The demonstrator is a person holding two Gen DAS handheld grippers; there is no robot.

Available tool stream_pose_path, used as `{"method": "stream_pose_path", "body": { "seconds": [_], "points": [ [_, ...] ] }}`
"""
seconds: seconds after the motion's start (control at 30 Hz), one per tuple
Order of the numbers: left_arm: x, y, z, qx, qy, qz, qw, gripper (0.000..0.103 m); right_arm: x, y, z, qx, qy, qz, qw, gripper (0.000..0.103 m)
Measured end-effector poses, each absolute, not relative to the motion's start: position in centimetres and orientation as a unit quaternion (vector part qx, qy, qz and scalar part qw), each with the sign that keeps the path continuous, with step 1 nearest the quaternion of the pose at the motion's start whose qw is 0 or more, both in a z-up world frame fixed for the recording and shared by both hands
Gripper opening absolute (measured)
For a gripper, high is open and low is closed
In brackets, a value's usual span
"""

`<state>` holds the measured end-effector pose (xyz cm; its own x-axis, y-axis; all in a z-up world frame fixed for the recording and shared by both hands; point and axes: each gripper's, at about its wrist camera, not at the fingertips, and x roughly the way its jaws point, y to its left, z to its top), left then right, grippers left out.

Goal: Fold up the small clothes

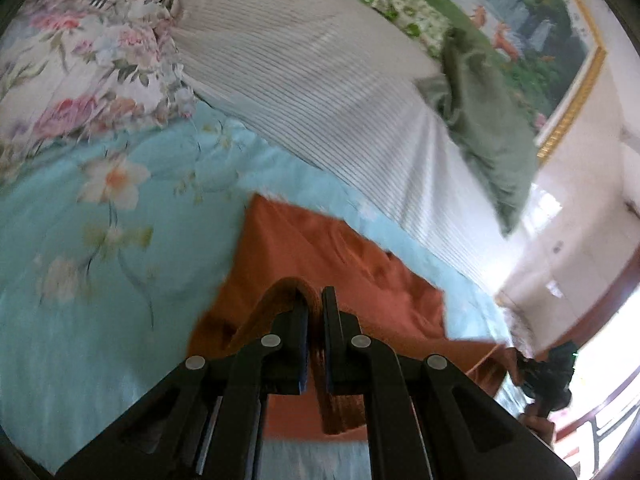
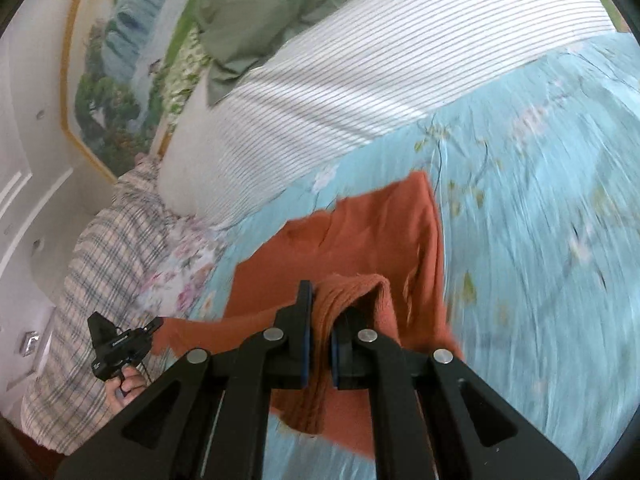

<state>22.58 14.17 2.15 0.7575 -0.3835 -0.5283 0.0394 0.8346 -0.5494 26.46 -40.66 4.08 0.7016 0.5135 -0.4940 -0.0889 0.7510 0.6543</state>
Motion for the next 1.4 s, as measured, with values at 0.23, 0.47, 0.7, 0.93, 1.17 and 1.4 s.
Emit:
{"method": "stream_pose_path", "body": {
  "seconds": [0.23, 0.47, 0.7, 0.93, 1.17, 1.4],
  "points": [
    [31.9, 13.4, -0.4, -0.245, 0.349, -0.089, 0.900, 0.004, 33.3, -41.4, 0.7, 0.304, 0.379, 0.143, 0.862, 0.008],
    [37.9, 12.9, -5.0, -0.220, 0.392, -0.061, 0.891, 0.004, 37.1, -41.0, -4.0, 0.291, 0.441, 0.101, 0.843, 0.009],
    [38.3, 13.5, -8.4, -0.232, 0.424, -0.062, 0.873, 0.014, 34.3, -41.8, -2.2, 0.284, 0.417, 0.061, 0.861, 0.038],
    [31.9, 7.7, -7.1, -0.164, 0.442, -0.155, 0.868, 0.030, 31.0, -33.5, -1.1, 0.152, 0.448, 0.170, 0.864, 0.046],
    [33.1, 0.8, -9.6, -0.057, 0.500, -0.191, 0.843, 0.032, 33.7, -30.5, -3.5, 0.047, 0.488, 0.170, 0.855, 0.044],
    [40.3, 2.6, -8.3, -0.080, 0.491, -0.138, 0.856, 0.030, 39.2, -34.6, -1.3, 0.069, 0.435, 0.084, 0.894, 0.044]
  ]
}}
